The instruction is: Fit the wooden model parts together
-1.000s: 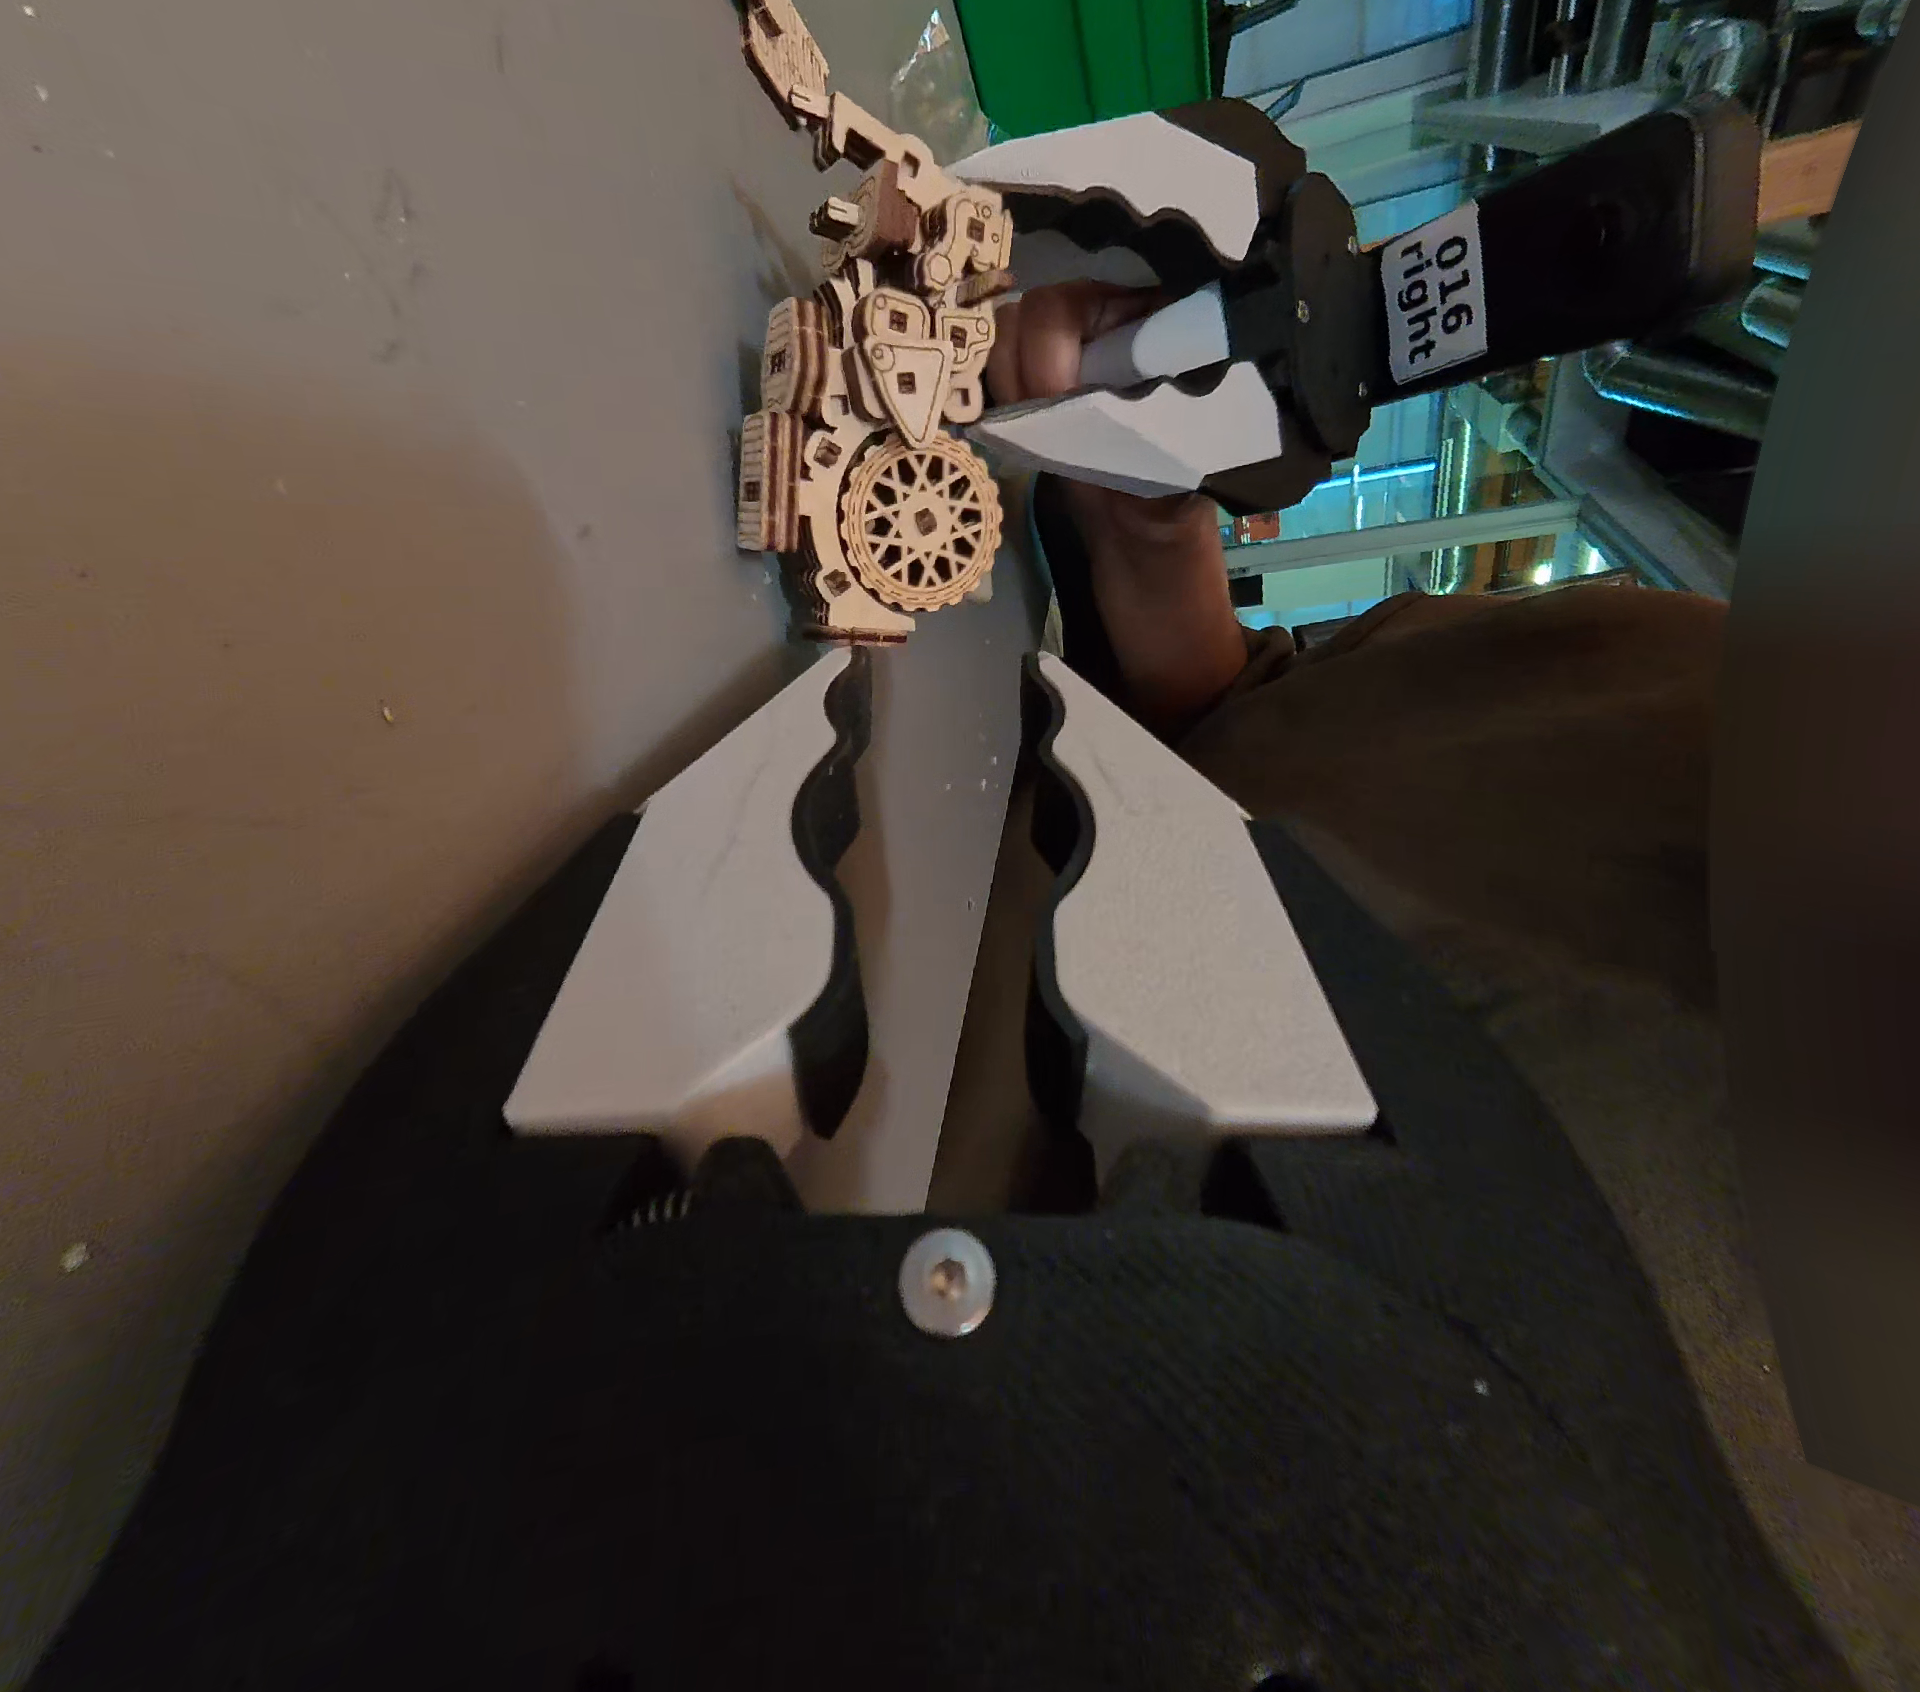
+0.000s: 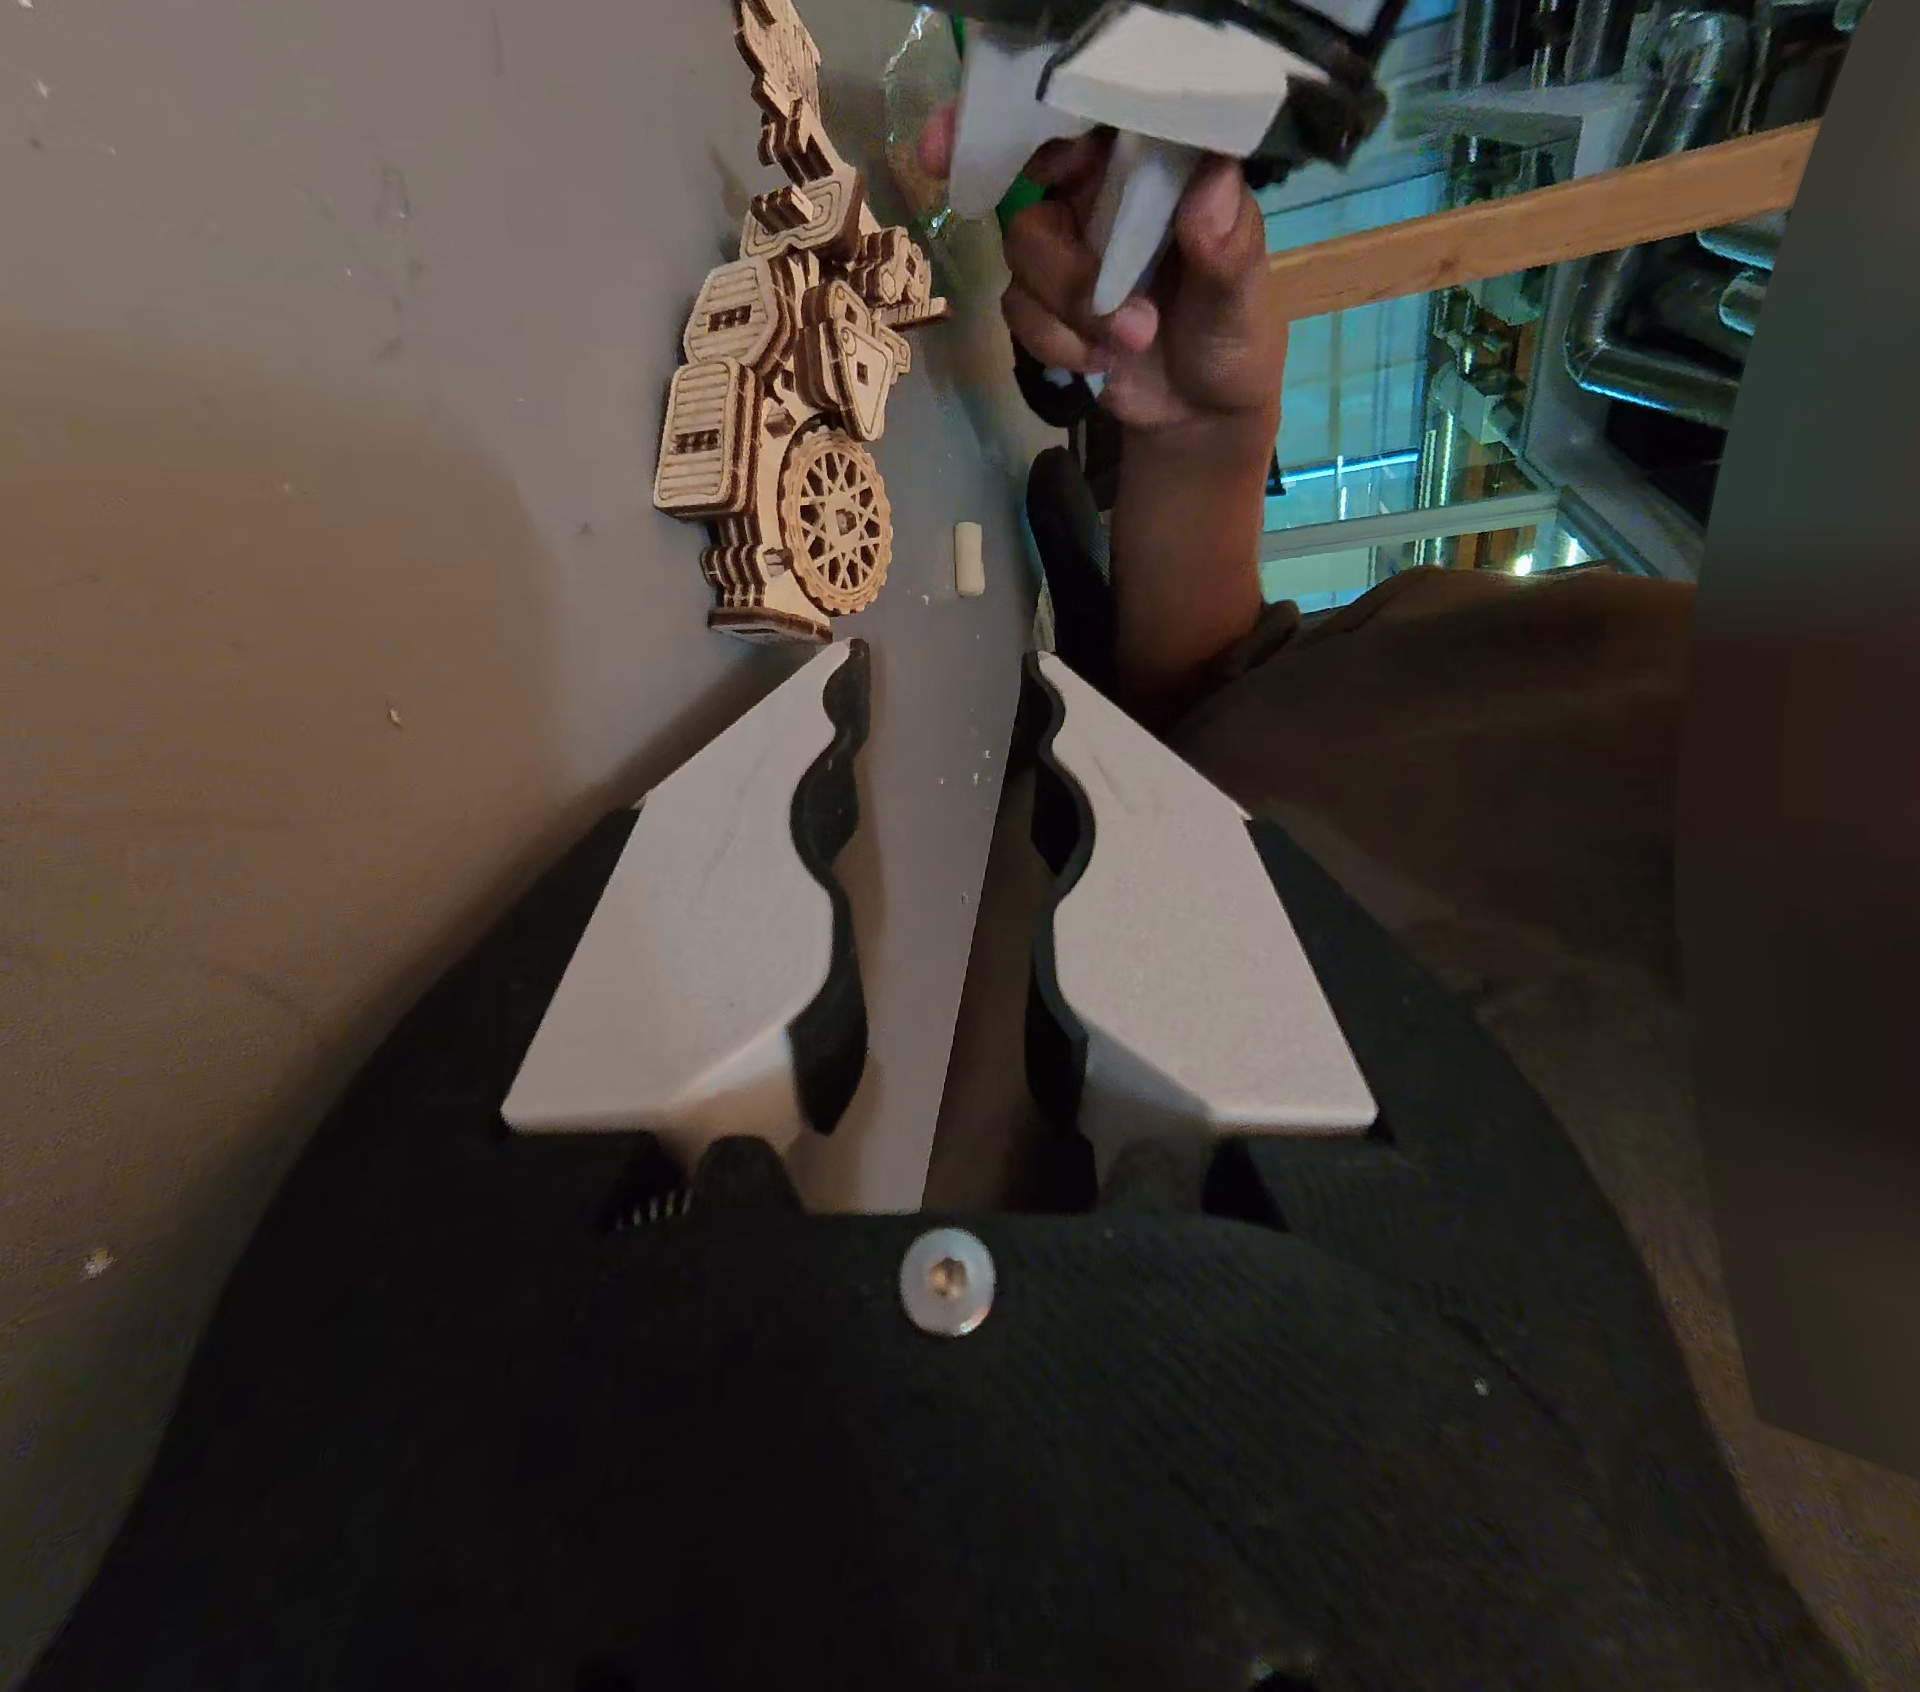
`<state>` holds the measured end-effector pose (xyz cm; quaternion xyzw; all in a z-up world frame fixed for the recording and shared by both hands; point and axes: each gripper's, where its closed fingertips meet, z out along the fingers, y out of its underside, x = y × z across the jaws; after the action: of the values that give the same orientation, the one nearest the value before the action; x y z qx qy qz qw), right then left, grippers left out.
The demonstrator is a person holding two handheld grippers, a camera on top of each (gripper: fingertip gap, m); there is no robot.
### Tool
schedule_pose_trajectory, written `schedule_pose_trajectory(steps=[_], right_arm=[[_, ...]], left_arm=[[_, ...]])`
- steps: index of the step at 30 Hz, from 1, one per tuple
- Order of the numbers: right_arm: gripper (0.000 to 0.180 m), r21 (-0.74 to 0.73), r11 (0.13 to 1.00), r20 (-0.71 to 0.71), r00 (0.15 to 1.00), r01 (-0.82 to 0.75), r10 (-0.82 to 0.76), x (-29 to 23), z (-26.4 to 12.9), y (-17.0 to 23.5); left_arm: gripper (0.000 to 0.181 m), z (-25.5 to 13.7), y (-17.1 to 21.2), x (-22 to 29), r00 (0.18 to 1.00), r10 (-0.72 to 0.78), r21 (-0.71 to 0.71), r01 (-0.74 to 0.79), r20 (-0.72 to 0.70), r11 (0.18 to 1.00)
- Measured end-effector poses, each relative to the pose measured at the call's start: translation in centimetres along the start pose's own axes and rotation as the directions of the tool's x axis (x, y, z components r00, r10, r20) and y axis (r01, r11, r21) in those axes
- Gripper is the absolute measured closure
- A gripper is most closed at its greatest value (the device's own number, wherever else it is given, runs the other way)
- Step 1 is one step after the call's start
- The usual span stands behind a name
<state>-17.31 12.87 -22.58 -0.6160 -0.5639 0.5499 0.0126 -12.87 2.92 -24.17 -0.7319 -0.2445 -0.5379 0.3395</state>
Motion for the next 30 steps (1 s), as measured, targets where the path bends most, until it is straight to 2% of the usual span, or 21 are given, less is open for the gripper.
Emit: schedule_pose_trajectory(steps=[2,4,10,15,23,30], right_arm=[[0.145,-0.099,0.988,0.089,0.988,-0.120,0.129,-0.3,0.8,0.6],[0.149,-0.168,0.972,0.122,0.975,-0.165,0.187,-0.4,1.7,1.1],[0.149,-0.294,0.942,0.051,0.982,-0.161,0.183,1.0,3.0,2.2],[0.163,-0.333,0.922,0.105,0.965,-0.195,0.242,0.4,3.5,2.7],[0.173,-0.304,0.925,0.211,0.930,-0.229,0.300,-0.8,3.4,2.3],[0.173,-0.179,0.964,0.300,0.923,-0.195,0.242,-2.3,1.8,0.5]], left_arm=[[0.153,0.0,0.0,0.0,1.000,0.003,0.000,-0.003,0.002,1.000],[0.154,0.0,0.0,0.0,1.000,0.006,0.001,-0.006,0.005,1.000],[0.154,0.0,0.0,0.0,1.000,0.003,0.001,-0.003,-0.005,1.000],[0.154,-0.1,0.0,0.2,1.000,-0.006,-0.003,0.006,-0.028,1.000],[0.152,-0.1,0.1,0.5,0.998,-0.010,-0.016,0.009,-0.057,1.000],[0.141,-1.5,-0.3,2.4,0.989,0.011,-0.016,-0.014,-0.148,1.000]])
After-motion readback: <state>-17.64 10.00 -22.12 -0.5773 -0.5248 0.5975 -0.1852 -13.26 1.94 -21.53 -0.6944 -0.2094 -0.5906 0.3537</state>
